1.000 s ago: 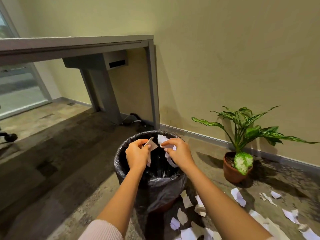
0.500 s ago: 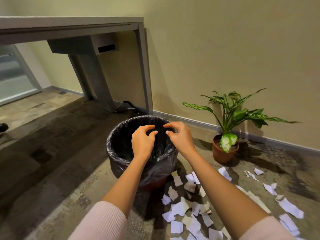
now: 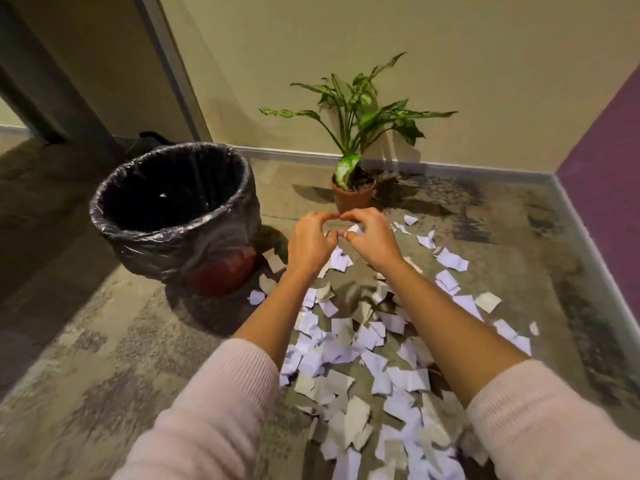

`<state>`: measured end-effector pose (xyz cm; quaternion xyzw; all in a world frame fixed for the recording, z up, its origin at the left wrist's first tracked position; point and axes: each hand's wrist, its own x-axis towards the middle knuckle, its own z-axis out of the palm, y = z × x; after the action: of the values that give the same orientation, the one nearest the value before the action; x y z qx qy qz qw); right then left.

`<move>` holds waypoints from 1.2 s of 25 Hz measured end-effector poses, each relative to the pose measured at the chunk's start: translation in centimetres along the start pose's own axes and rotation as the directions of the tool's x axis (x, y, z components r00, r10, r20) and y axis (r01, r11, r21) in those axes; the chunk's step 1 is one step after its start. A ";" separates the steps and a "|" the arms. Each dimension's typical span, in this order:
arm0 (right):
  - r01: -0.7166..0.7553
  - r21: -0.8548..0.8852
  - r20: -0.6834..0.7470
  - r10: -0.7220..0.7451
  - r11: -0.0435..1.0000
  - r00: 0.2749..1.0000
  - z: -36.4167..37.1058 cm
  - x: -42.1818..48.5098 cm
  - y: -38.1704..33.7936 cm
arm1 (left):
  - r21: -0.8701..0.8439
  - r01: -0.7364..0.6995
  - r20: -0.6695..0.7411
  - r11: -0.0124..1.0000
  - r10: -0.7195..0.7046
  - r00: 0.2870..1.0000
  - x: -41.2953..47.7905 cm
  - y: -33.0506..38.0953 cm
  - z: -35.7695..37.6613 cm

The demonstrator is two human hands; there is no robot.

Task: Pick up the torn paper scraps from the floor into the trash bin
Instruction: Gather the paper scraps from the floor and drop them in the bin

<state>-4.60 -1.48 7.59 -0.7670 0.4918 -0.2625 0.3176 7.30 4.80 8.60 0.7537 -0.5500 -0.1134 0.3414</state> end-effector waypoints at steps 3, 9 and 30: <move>-0.096 -0.094 0.096 0.105 0.991 0.990 -1.0 -3.5 5.3 | 0.007 -0.022 0.178 1.000 0.021 0.984 -2.8 0.2 4.9; -0.249 -0.235 0.212 0.299 0.940 0.930 -1.3 -10.1 13.3 | 0.051 -0.084 0.485 0.995 0.049 0.873 -8.1 -0.1 11.6; -0.493 -0.273 0.091 0.532 0.826 0.842 -2.6 -17.2 19.0 | 0.213 -0.354 0.661 0.911 0.133 0.739 -13.2 -0.2 18.4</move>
<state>-24.09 7.80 -6.41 -0.6576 0.6803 -0.0428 0.3208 -7.50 9.61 -7.85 0.6369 -0.7382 -0.2217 0.0195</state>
